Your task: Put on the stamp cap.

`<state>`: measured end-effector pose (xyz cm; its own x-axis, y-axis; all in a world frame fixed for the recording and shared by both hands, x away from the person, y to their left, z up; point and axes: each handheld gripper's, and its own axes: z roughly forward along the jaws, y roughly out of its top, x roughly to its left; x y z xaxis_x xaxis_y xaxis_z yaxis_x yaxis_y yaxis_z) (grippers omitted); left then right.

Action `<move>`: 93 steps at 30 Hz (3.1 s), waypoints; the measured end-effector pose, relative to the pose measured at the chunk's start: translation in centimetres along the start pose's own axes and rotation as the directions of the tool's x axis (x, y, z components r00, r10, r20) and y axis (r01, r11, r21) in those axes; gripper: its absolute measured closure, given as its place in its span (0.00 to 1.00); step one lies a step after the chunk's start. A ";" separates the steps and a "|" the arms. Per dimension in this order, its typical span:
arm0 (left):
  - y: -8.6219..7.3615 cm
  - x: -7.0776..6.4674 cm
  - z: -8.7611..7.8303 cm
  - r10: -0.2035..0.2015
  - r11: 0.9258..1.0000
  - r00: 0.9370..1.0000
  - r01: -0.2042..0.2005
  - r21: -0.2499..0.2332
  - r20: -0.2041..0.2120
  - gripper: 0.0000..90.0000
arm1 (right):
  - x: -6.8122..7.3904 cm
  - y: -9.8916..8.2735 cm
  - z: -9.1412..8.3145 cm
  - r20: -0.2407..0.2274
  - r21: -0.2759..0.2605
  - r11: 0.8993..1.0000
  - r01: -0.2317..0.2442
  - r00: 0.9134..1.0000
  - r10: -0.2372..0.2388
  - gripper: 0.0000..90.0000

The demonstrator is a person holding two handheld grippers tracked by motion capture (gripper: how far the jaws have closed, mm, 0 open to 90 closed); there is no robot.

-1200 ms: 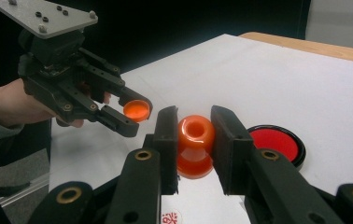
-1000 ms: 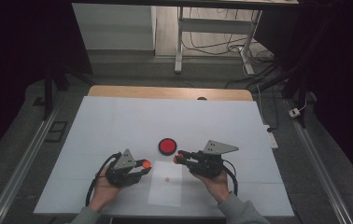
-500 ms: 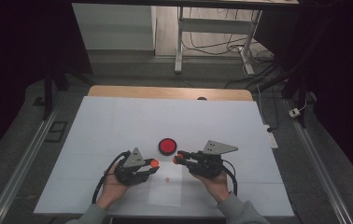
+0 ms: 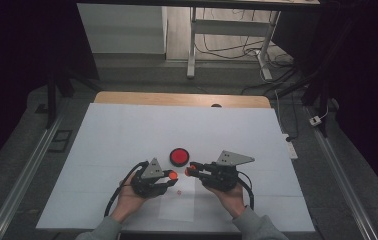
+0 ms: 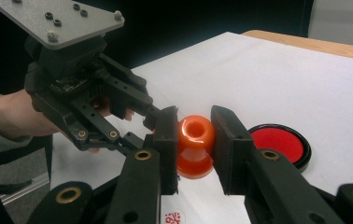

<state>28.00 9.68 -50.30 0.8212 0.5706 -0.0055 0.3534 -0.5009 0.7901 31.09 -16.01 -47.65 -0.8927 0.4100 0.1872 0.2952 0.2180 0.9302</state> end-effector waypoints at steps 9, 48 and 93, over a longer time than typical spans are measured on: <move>0.9 -0.7 1.2 0.021 1.000 0.999 -0.021 0.005 0.025 0.72 | 0.1 -0.1 0.1 -0.006 0.005 1.000 0.004 1.000 -0.004 0.80; 2.1 -1.6 1.7 0.049 0.999 0.998 -0.048 -0.010 0.048 0.72 | 0.3 -0.6 0.8 -0.016 0.032 0.999 0.004 1.000 -0.003 0.80; 2.0 -2.0 1.7 0.060 0.998 0.998 -0.060 0.001 0.015 0.73 | 0.6 -0.9 1.1 -0.009 0.057 0.997 0.054 0.999 -0.053 0.81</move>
<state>27.83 6.41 -49.71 0.8475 0.5298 0.0329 0.3037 -0.5347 0.7886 30.64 -14.93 -48.71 -0.9103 0.3894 0.1404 0.2659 0.2902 0.9193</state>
